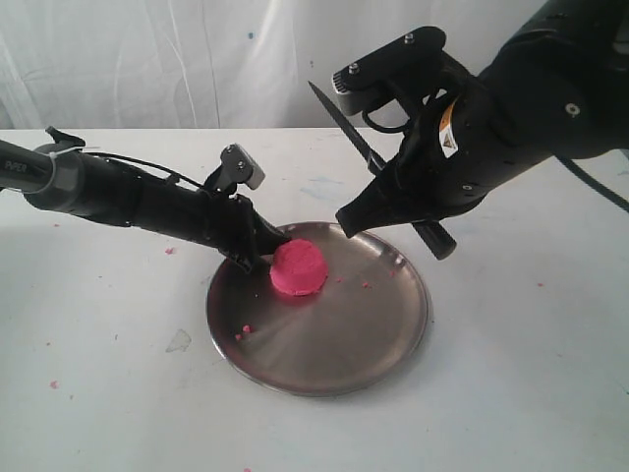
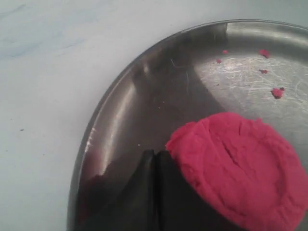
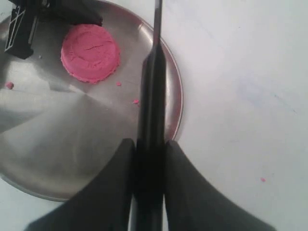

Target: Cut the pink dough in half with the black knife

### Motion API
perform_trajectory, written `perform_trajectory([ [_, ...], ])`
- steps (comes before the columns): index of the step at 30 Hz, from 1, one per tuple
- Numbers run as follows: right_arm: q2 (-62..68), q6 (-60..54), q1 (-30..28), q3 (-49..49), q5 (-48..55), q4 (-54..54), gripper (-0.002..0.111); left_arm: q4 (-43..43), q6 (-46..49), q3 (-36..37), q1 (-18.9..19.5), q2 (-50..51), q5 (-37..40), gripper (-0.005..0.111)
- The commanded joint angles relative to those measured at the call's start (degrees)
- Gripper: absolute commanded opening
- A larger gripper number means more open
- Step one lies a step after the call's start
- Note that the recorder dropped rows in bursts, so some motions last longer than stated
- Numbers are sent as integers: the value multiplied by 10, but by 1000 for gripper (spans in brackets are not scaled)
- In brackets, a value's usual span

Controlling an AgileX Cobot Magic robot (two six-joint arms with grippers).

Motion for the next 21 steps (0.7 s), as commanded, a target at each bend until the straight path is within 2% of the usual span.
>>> perform_trajectory([
  [1, -6, -3, -4, -4, -7, -2, 0, 11, -13, -3, -2, -1, 54, 0],
  [14, -6, -10, -4, -4, -4, -2, 0, 70, -57, -3, -2, -4, 139, 0],
  [21, -6, -16, -4, -4, -3, -2, 0, 84, -81, 4, -4, -44, 130, 0],
])
